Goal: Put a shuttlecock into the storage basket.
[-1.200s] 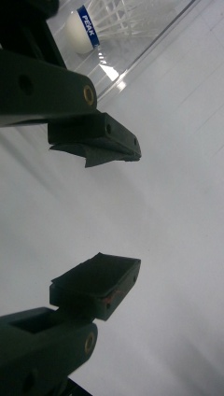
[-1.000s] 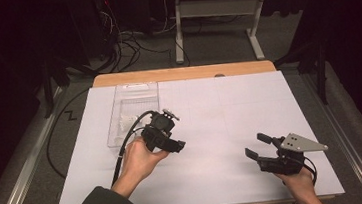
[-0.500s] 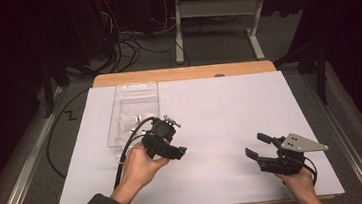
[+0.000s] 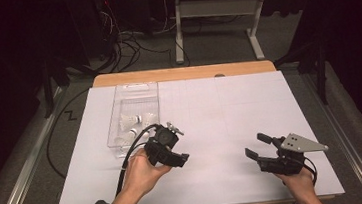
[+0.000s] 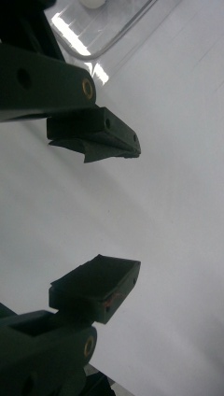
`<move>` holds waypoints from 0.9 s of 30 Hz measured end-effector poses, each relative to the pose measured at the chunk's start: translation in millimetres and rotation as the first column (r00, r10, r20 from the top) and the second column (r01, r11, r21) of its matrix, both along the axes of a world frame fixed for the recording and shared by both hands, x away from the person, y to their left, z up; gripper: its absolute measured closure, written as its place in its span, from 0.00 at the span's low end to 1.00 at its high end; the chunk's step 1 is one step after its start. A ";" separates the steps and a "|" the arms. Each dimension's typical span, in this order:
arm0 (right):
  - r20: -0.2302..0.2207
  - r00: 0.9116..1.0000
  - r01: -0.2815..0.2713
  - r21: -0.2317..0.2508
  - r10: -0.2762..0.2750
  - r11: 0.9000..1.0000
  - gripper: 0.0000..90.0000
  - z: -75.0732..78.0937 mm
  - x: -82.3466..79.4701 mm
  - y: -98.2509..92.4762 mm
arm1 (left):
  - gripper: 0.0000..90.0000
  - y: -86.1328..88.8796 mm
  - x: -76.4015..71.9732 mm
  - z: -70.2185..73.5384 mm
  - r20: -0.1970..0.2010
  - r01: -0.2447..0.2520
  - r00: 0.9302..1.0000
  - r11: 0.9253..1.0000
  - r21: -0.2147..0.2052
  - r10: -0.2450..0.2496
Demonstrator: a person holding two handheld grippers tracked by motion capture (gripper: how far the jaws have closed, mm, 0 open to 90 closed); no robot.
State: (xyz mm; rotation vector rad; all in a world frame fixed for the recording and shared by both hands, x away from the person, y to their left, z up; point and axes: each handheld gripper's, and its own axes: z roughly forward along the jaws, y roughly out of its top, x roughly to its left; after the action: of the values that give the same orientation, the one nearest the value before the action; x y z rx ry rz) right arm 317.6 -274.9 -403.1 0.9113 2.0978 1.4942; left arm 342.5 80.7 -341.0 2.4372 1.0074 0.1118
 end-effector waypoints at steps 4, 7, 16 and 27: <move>-0.001 1.000 0.001 0.000 -0.001 1.000 0.32 -0.1 0.0 -0.1 | 0.44 2.4 -3.6 -2.0 0.006 -0.001 1.000 1.000 -0.010 0.001; -0.001 1.000 0.001 0.000 -0.001 1.000 0.32 -0.2 -0.1 0.4 | 0.44 4.0 -6.1 -3.4 0.010 0.001 1.000 1.000 -0.014 -0.001; -0.002 1.000 0.001 0.000 -0.001 1.000 0.32 -0.3 -0.1 0.2 | 0.43 10.4 -12.5 -7.2 0.027 -0.004 1.000 0.999 -0.037 0.005; -0.002 1.000 0.000 -0.001 0.000 1.000 0.32 -0.3 0.0 -0.1 | 0.43 20.8 -20.3 -13.0 0.036 -0.017 0.999 0.998 -0.059 0.019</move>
State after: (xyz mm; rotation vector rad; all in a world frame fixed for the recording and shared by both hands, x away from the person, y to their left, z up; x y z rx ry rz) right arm 317.7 -275.0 -403.5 0.9124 2.0996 1.4929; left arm 322.2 101.6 -354.0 2.3648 1.0026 0.1308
